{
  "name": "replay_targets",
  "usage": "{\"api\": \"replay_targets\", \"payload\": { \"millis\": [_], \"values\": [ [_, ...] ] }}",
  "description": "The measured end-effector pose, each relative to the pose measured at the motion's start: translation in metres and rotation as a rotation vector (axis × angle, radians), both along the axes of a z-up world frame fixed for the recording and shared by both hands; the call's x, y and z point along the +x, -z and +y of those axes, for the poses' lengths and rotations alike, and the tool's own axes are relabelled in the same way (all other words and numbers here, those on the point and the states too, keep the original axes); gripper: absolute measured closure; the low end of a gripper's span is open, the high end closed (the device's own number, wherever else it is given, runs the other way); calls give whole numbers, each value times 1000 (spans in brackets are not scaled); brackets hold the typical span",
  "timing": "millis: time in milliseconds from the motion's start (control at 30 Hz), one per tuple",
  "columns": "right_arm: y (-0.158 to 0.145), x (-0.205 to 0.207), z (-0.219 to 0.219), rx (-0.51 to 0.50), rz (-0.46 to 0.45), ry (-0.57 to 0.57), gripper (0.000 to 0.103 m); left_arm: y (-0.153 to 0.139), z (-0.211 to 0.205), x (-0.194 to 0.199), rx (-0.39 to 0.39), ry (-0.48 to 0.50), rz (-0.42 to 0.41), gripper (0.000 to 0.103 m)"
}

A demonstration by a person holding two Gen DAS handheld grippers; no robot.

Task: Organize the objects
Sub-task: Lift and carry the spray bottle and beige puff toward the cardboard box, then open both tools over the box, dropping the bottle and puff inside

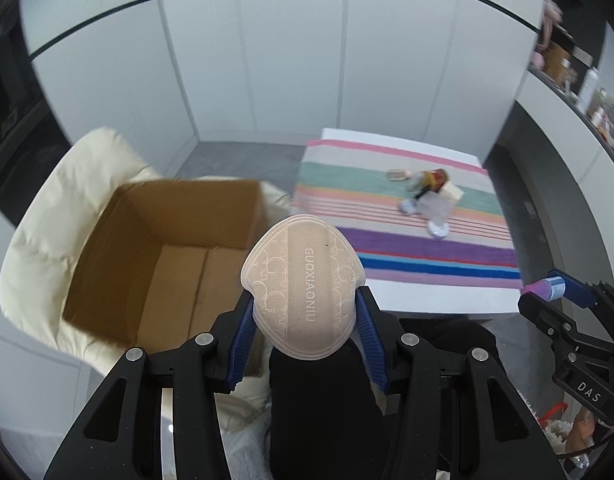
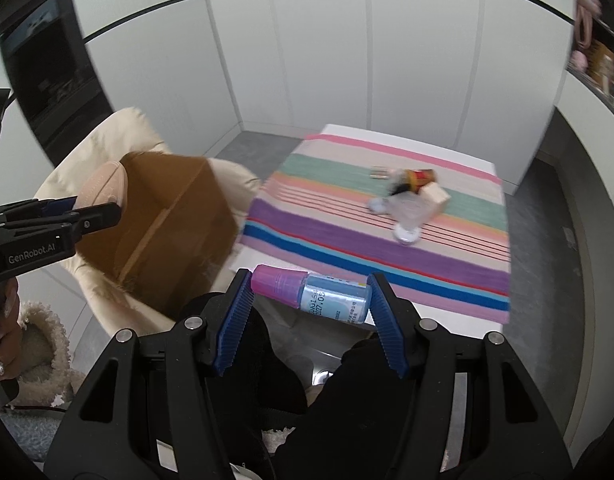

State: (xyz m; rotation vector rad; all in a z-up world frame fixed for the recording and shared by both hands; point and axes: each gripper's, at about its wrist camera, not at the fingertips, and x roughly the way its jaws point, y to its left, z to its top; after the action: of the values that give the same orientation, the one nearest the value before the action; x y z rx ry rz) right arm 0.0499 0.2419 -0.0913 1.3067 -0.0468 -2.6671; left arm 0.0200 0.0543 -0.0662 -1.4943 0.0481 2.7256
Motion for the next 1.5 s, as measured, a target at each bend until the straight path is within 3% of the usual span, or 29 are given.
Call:
{"api": "replay_targets", "payload": {
  "millis": [500,867,1467,1500],
  "values": [
    [11,-29,-127,14,-13,-280,42,13,-101,12,22,-224,-29,54],
    [20,-64,-182,56,-10,-375,42,27,-141,-20,9,-287,7,54],
    [65,-161,-276,92,-55,-483,42,89,-224,-72,27,-428,-94,53],
    [69,-163,-279,87,-61,-484,42,94,-229,-73,36,-436,-107,49]
  ]
}}
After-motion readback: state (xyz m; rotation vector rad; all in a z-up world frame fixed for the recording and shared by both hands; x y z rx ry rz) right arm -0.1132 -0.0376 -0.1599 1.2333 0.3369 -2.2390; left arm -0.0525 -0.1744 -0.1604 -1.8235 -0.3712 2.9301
